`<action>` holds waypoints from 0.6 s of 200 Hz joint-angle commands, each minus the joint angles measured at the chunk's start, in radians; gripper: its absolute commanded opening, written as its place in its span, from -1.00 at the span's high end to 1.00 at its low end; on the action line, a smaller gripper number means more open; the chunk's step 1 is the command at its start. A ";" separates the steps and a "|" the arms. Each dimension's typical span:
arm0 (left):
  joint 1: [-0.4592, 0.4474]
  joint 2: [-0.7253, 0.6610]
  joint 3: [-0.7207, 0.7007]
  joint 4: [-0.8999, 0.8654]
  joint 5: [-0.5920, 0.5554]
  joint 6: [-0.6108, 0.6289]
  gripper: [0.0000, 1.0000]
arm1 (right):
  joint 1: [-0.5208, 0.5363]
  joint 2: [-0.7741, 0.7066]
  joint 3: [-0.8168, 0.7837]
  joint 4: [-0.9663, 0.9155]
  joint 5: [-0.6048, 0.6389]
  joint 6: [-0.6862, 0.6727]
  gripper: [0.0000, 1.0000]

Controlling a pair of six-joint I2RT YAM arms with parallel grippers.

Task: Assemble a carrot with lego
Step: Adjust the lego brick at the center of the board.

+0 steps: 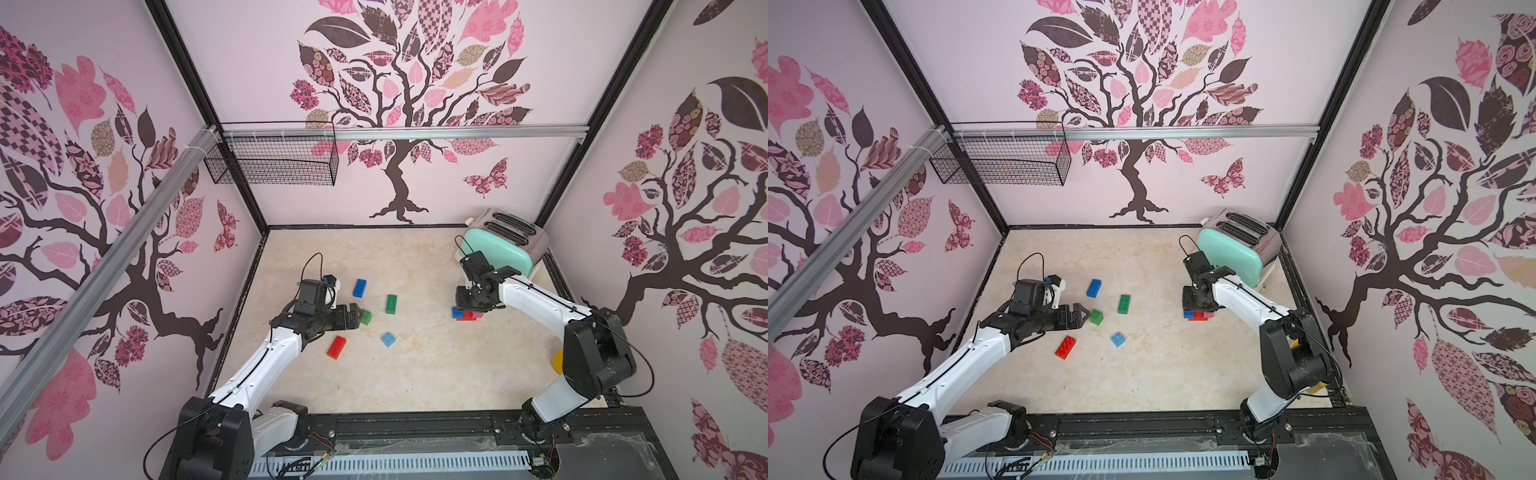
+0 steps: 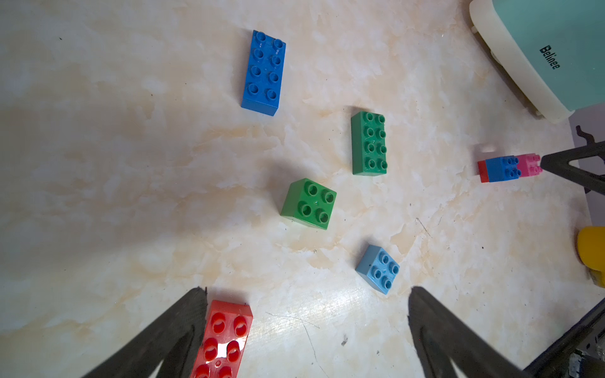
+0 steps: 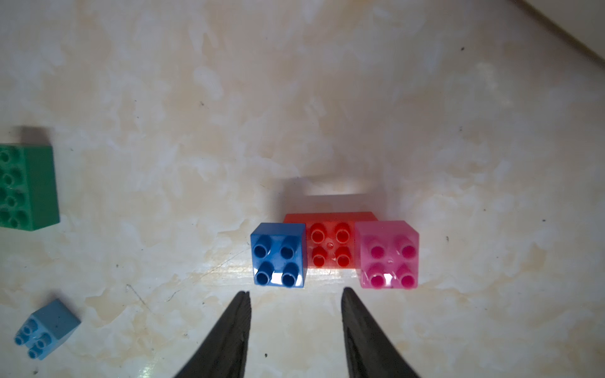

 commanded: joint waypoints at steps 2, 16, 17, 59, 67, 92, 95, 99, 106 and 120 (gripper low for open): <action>-0.002 -0.011 0.003 -0.003 -0.014 0.007 -0.96 | -0.005 -0.027 -0.007 -0.027 -0.057 0.013 -0.04; -0.002 -0.012 0.004 -0.003 -0.015 0.007 -0.96 | 0.004 -0.041 -0.041 -0.002 -0.110 0.002 -0.12; -0.002 -0.011 0.004 -0.003 -0.014 0.006 -0.96 | 0.005 -0.042 -0.043 -0.001 -0.115 0.001 -0.13; -0.002 -0.006 0.001 -0.008 -0.018 -0.007 -0.96 | 0.159 -0.052 -0.084 0.073 -0.184 -0.030 -0.47; -0.002 -0.003 0.003 -0.018 -0.026 -0.013 -0.96 | 0.185 -0.045 -0.087 0.092 -0.193 -0.025 -0.52; -0.002 -0.004 0.006 -0.048 -0.064 -0.025 -0.95 | 0.230 -0.014 -0.090 0.143 -0.228 0.012 -0.56; -0.002 -0.003 0.006 -0.050 -0.070 -0.026 -0.95 | 0.235 -0.009 -0.089 0.149 -0.229 0.014 -0.56; -0.002 -0.002 0.007 -0.055 -0.078 -0.029 -0.95 | 0.242 -0.003 -0.087 0.156 -0.229 0.017 -0.56; -0.002 0.002 0.010 -0.058 -0.089 -0.033 -0.93 | 0.252 0.006 -0.082 0.165 -0.231 0.020 -0.56; -0.002 0.016 0.018 -0.069 -0.096 -0.040 -0.89 | 0.264 0.024 -0.076 0.179 -0.237 0.026 -0.58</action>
